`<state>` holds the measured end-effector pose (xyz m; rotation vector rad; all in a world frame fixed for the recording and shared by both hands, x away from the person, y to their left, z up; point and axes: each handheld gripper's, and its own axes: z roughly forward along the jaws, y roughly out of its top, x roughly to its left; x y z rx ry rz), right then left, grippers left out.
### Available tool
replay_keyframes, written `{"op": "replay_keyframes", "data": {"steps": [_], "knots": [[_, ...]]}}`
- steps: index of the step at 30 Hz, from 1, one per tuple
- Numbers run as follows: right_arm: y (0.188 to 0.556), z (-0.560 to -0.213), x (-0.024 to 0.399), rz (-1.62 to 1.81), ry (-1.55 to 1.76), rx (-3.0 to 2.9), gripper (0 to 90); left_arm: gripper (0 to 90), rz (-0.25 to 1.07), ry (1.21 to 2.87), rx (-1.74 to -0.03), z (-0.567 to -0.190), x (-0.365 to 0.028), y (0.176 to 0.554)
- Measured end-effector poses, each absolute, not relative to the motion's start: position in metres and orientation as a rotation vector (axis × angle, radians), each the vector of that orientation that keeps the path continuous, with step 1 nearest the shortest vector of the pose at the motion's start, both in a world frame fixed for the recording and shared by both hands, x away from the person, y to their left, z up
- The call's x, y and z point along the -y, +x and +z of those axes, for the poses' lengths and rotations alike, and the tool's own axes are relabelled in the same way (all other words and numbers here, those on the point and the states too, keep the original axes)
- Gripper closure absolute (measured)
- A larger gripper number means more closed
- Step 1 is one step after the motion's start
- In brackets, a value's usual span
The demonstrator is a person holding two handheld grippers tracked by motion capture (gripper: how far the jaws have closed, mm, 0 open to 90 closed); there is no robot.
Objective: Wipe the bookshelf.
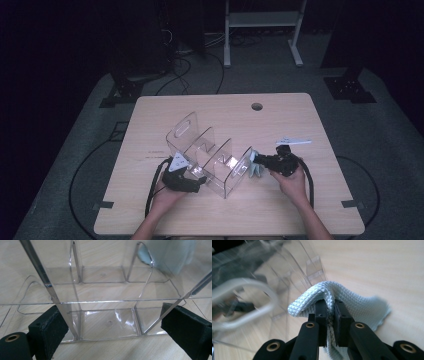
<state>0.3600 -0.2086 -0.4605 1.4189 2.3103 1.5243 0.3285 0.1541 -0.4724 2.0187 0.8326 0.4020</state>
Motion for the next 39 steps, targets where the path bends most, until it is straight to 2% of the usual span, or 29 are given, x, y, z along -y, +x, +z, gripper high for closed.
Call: {"op": "replay_keyframes", "data": {"steps": [3,8,17,23,29,34,39], "knots": [[0.364,-0.469,0.209,1.495,1.446,-2.349,82.7,7.8,0.402,2.019,-0.832,-0.472,-0.154,0.328],[0.364,-0.459,0.213,1.559,1.426,-2.297,82.7,7.9,0.399,2.018,-0.833,-0.473,-0.155,0.328],[0.371,-0.493,0.204,1.352,1.483,-2.446,82.6,7.9,0.403,2.024,-0.831,-0.472,-0.156,0.328],[0.370,-0.480,0.207,1.444,1.462,-2.387,82.6,7.9,0.403,2.022,-0.832,-0.472,-0.156,0.328],[0.374,-0.496,0.206,1.379,1.502,-2.444,82.5,7.9,0.402,2.023,-0.833,-0.472,-0.156,0.328],[0.368,-0.480,0.208,1.451,1.445,-2.389,82.5,7.9,0.402,2.021,-0.835,-0.472,-0.155,0.328],[0.368,-0.492,0.202,1.310,1.455,-2.450,82.5,7.9,0.402,2.023,-0.835,-0.472,-0.155,0.328]]}}
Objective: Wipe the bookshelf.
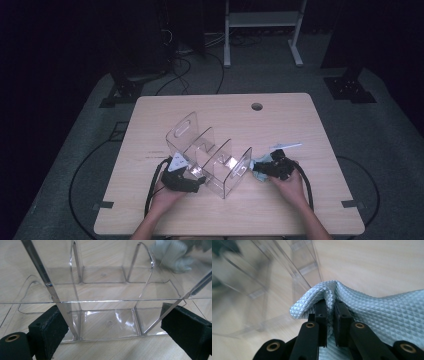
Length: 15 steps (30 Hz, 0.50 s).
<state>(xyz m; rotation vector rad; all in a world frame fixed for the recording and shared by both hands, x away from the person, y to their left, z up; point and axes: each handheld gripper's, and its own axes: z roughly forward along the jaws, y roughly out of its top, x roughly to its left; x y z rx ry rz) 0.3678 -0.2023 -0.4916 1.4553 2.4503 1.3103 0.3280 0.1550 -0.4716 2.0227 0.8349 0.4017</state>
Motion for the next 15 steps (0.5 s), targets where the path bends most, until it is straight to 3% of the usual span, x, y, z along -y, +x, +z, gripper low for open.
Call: {"op": "replay_keyframes", "data": {"steps": [8,15], "knots": [[0.361,-0.468,0.208,1.475,1.399,-2.356,82.3,7.8,0.401,2.018,-0.835,-0.472,-0.155,0.328],[0.365,-0.482,0.204,1.384,1.454,-2.412,82.4,7.8,0.399,2.021,-0.836,-0.472,-0.155,0.328]]}}
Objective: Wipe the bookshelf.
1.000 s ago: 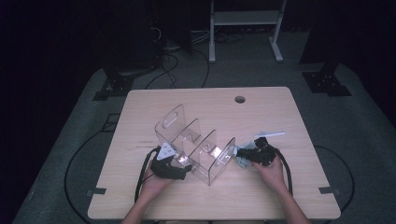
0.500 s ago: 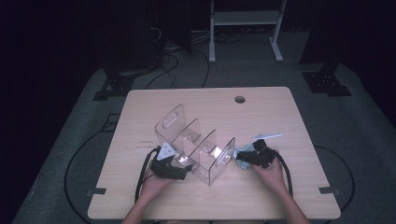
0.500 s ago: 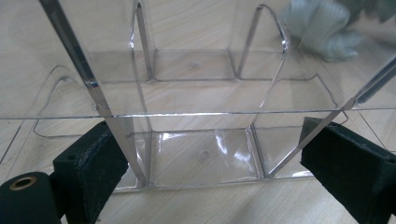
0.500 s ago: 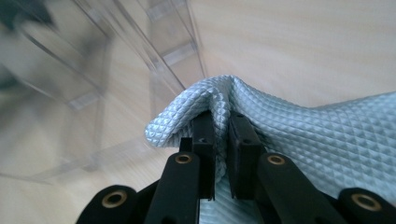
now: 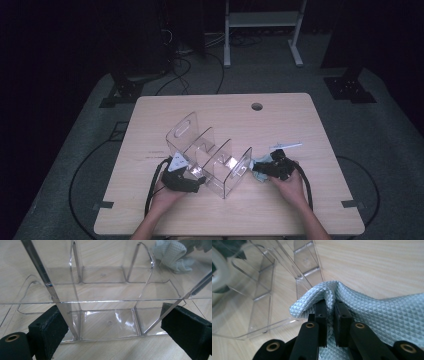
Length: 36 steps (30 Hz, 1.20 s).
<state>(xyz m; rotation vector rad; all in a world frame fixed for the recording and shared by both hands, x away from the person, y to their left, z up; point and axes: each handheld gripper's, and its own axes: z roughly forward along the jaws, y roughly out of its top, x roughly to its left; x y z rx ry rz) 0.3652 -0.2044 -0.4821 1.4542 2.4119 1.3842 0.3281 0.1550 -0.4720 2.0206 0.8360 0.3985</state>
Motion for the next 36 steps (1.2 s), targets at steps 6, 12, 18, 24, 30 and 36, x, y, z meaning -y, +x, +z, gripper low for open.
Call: {"op": "replay_keyframes", "data": {"steps": [6,12,18,24,30,36], "knots": [[0.361,-0.471,0.207,1.458,1.407,-2.373,82.1,7.8,0.398,2.021,-0.837,-0.472,-0.155,0.328],[0.366,-0.490,0.204,1.328,1.472,-2.464,82.1,7.8,0.395,2.021,-0.835,-0.472,-0.155,0.328],[0.362,-0.476,0.207,1.407,1.420,-2.408,82.1,7.7,0.395,2.016,-0.832,-0.472,-0.154,0.328],[0.364,-0.479,0.205,1.378,1.425,-2.420,82.2,7.7,0.389,2.018,-0.834,-0.473,-0.154,0.329],[0.361,-0.443,0.211,1.568,1.334,-2.295,82.4,7.6,0.391,2.018,-0.829,-0.473,-0.153,0.329],[0.364,-0.460,0.212,1.535,1.388,-2.342,82.5,7.6,0.389,2.024,-0.832,-0.472,-0.153,0.329]]}}
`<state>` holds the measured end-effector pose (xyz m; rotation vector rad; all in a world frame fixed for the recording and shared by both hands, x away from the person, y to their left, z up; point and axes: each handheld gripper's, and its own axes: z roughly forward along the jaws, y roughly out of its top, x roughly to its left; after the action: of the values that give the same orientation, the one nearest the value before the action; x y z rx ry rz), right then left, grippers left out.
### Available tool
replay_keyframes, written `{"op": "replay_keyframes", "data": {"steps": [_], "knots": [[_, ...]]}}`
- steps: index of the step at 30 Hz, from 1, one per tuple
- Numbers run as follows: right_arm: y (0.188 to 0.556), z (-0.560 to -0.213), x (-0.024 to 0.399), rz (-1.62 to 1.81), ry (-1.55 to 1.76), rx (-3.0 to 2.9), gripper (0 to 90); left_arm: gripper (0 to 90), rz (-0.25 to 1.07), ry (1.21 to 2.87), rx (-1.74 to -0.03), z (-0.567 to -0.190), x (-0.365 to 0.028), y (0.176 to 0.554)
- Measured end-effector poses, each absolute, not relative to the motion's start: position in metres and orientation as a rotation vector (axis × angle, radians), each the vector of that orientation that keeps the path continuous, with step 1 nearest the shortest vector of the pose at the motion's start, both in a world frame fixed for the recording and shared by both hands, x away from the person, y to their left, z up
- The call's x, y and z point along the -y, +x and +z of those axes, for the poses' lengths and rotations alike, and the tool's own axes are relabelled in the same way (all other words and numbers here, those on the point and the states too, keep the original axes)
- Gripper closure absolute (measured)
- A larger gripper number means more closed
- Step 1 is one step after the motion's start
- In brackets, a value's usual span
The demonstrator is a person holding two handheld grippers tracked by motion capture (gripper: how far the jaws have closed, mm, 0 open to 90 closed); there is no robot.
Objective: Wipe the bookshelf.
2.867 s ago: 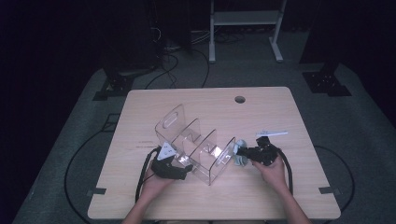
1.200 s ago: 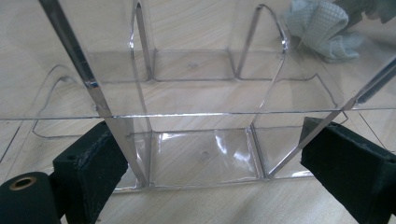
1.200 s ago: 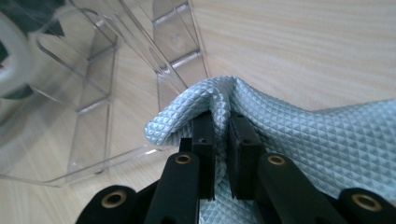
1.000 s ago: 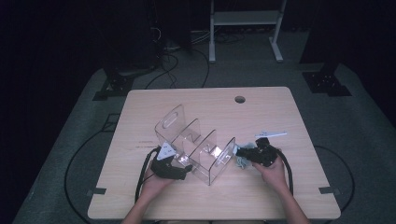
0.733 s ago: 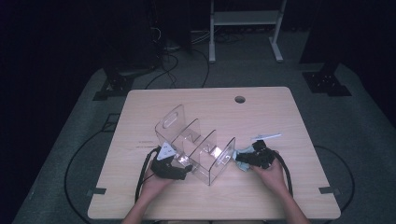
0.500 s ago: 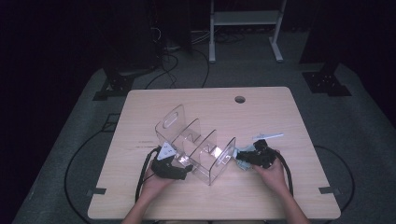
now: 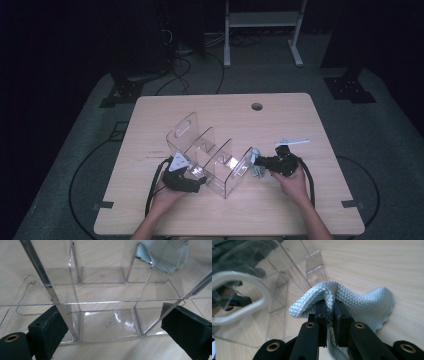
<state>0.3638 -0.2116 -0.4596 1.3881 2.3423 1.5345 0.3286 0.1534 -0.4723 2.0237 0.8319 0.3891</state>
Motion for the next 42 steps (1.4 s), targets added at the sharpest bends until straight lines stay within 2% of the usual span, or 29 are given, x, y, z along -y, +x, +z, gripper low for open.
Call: {"op": "replay_keyframes", "data": {"steps": [5,10,16,22,28,33,38,42], "knots": [[0.356,-0.434,0.214,1.646,1.290,-2.269,82.4,7.6,0.390,2.017,-0.831,-0.473,-0.153,0.328],[0.360,-0.448,0.214,1.600,1.348,-2.312,82.5,7.6,0.391,2.023,-0.830,-0.472,-0.153,0.329],[0.353,-0.424,0.215,1.685,1.263,-2.241,82.5,7.6,0.389,2.021,-0.829,-0.473,-0.153,0.329],[0.357,-0.439,0.216,1.666,1.323,-2.274,82.5,7.6,0.390,2.022,-0.831,-0.472,-0.153,0.328],[0.352,-0.418,0.215,1.735,1.258,-2.214,82.4,7.6,0.390,2.019,-0.828,-0.473,-0.153,0.328],[0.358,-0.429,0.218,1.740,1.318,-2.236,82.4,7.6,0.391,2.023,-0.828,-0.472,-0.152,0.329],[0.353,-0.411,0.215,1.769,1.253,-2.216,82.4,7.5,0.389,2.022,-0.830,-0.473,-0.153,0.328],[0.355,-0.411,0.216,1.777,1.268,-2.215,82.5,7.6,0.393,2.017,-0.831,-0.472,-0.152,0.328]]}}
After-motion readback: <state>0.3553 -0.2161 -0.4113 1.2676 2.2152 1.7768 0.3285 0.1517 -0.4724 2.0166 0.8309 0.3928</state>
